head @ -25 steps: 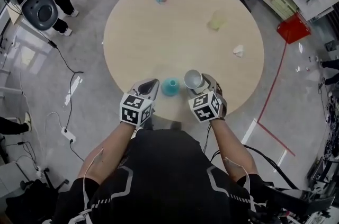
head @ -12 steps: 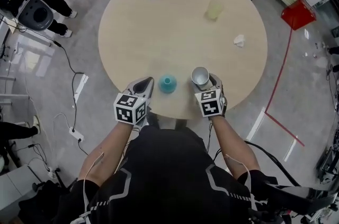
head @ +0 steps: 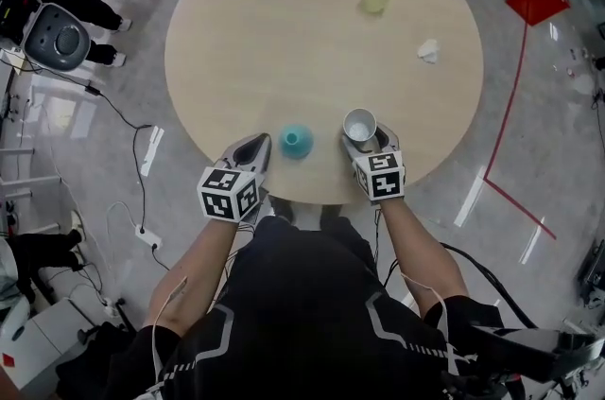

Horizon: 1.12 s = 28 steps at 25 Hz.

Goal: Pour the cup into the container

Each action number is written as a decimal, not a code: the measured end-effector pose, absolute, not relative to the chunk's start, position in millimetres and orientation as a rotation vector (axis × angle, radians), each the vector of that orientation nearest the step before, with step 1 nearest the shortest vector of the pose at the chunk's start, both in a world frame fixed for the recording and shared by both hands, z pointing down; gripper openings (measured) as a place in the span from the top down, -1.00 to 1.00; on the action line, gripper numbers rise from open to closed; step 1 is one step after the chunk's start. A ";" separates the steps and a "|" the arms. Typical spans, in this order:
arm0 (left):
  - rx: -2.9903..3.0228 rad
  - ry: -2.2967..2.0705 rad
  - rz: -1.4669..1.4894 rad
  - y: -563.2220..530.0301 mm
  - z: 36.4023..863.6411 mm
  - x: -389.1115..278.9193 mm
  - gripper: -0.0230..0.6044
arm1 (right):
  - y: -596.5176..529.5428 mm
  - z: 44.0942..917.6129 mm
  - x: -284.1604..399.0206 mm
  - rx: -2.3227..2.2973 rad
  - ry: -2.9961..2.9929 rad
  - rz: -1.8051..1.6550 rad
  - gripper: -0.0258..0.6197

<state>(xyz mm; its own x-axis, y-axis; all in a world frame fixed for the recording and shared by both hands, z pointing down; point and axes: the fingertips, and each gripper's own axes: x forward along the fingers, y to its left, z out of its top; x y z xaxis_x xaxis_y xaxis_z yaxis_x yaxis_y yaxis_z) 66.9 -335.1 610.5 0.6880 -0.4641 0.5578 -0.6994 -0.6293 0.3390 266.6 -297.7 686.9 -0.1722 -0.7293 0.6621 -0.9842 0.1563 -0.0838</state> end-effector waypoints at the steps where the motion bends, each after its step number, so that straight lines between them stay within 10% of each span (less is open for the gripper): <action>1: 2.354 -0.893 0.581 -334.9 612.1 66.4 0.93 | -296.6 687.4 266.5 1.625 -1.966 0.719 -0.04; 28: 2.490 -0.886 0.524 -347.5 585.7 71.4 0.93 | -257.8 648.8 271.4 1.672 -1.948 0.782 -0.04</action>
<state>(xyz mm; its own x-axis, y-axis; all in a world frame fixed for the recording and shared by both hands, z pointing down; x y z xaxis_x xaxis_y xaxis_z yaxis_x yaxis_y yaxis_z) 71.4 -347.5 585.7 0.7222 -0.4941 0.4840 -0.6622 -0.6959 0.2779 271.4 -257.8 648.8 -0.1607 -0.7291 0.6653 -0.9867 0.1028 -0.1256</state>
